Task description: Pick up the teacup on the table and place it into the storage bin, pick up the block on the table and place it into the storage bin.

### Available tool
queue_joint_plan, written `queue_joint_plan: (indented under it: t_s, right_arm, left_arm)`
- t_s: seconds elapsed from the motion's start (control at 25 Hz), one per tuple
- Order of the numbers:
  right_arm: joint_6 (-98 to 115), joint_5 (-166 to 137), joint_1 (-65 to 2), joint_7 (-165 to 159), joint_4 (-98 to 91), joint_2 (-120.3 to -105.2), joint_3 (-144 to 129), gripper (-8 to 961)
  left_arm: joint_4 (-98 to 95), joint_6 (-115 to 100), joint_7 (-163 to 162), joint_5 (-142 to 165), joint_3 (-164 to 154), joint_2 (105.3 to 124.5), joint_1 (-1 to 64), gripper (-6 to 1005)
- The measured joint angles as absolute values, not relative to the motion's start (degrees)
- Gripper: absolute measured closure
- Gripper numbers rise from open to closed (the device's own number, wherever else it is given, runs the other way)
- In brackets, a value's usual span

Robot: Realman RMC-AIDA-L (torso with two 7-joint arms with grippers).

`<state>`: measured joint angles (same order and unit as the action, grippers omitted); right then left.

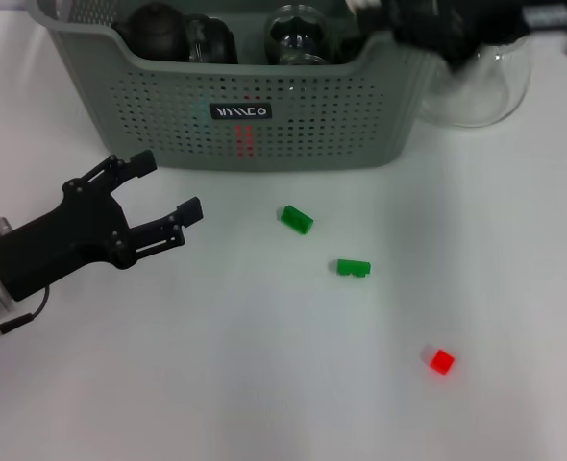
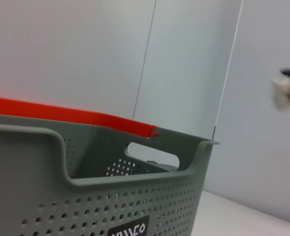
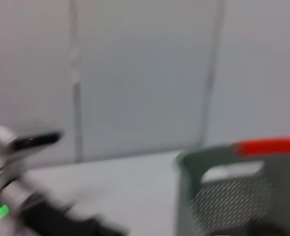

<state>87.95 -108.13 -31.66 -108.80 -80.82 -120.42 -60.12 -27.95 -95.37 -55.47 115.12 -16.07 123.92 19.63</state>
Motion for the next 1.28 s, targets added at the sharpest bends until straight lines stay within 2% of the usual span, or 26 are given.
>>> queue_joint_plan:
  t_s: [0.16,0.32,0.56,0.72,0.92,1.04,1.16,1.2,1.24,1.28]
  right_arm:
    - [68.05,-111.19,-35.24,-115.33,-77.47,-120.39,-72.05,762]
    - [51.78,-116.55,-44.5,-121.85,-65.15,-120.4,-80.72,756]
    - [39.19,-118.19,-60.75,-126.08,-39.51,-120.19,-80.54,748]
    - [36.48,-118.17,-65.11,-126.16,-31.38,-120.08,-79.33,743]
    - [38.33,-118.13,-63.53,-125.73,-33.45,-120.08,-79.54,736]
    - [39.63,-117.84,-59.92,-126.03,-38.43,-120.07,-78.45,732]
    - [42.03,-115.2,-53.97,-125.86,-47.22,-120.19,-74.82,641]
    - [45.73,-109.23,-48.03,-123.74,-54.67,-120.15,-72.26,610]
    - [45.73,-109.23,-48.03,-123.74,-54.67,-120.15,-72.26,580]
    - [48.62,-104.91,-44.71,-121.48,-58.11,-120.01,-71.12,550]
  left_arm:
    - [-27.8,-95.35,-55.45,115.13,-16.08,123.94,19.55,51]
    - [-27.42,-95.38,-55.45,115.14,-16.07,123.99,19.65,51]
    - [-27.17,-95.74,-55.45,115.14,-16.08,124.01,19.93,51]
    - [-27.15,-95.86,-55.45,115.14,-16.08,124.02,19.8,51]
    - [-27.15,-95.98,-55.45,115.14,-16.08,124.02,19.7,51]
    - [-27.15,-96.21,-55.45,115.14,-16.09,124.02,19.64,51]
    - [-27.2,-96.72,-55.45,115.13,-16.08,124.02,19.45,51]
    - [-27.23,-96.97,-55.45,115.13,-16.03,124.01,19.38,51]
    - [-27.27,-97.25,-55.45,115.1,-15.99,124.02,19.33,51]
    - [-27.31,-97.36,-55.46,115.1,-15.89,124.01,19.27,51]
